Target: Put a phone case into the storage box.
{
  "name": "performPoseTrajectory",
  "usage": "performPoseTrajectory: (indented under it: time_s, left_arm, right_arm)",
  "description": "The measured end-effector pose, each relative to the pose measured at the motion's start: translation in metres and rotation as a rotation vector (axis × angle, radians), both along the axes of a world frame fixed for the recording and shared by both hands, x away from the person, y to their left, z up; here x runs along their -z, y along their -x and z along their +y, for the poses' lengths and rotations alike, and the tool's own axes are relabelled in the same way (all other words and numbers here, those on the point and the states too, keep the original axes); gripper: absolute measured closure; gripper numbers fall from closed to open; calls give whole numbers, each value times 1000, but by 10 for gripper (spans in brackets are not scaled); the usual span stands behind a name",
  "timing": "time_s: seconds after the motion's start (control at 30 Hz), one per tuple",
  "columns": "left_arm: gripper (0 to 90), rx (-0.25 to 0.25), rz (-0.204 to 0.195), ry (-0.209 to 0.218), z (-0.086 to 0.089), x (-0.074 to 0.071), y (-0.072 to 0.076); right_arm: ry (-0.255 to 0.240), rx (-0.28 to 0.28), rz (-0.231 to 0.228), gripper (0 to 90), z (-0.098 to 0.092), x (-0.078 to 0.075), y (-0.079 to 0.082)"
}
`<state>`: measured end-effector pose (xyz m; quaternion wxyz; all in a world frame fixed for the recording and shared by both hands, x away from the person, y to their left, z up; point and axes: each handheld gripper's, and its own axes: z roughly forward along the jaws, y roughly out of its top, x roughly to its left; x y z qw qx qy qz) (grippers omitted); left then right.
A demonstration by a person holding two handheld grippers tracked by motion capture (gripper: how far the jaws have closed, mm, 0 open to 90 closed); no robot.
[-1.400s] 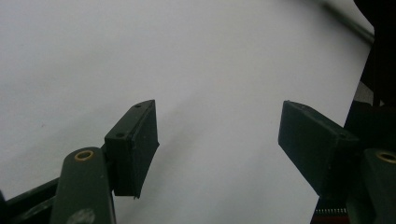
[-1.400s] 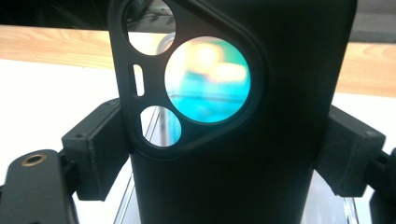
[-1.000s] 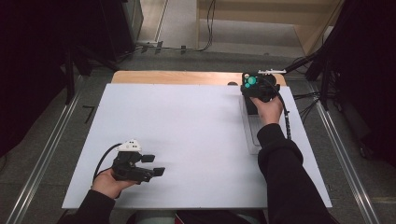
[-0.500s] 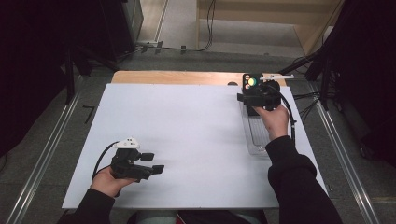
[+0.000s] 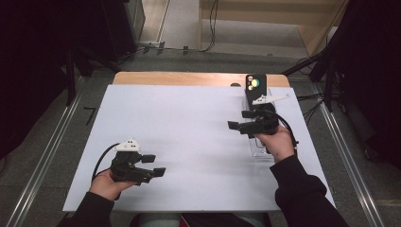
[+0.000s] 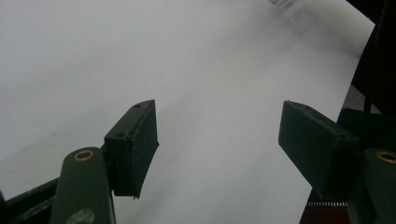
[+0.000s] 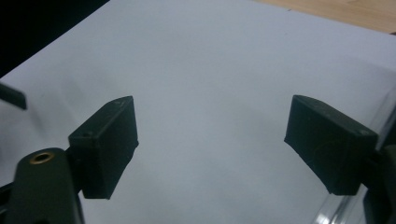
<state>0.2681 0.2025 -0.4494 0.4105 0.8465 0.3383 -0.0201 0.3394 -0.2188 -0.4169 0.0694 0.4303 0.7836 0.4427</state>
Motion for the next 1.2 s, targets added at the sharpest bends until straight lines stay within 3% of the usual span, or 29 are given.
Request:
performPoseTrajectory:
  time_s: [0.13, 0.5, 0.7, 0.9, 1.2]
  left_arm:
    - [283, 8, 0, 3, 0, 1, 0]
    - [284, 25, 1, 15, -1, 2, 2]
    - [283, 25, -2, 13, 2, 4, 5]
    - [284, 22, 2, 42, 4, 8, 7]
    - [284, 15, 5, 39, 5, 9, 7]
  right_arm:
    - [-8, -53, 10, 237, 3, 3, 18]
    - [39, -183, -6, 277, -3, 20, 61]
    - [48, -203, 15, 277, -13, 32, 79]
    - [68, -210, 23, 266, -21, 45, 94]
    - [77, -220, 34, 260, -25, 56, 97]
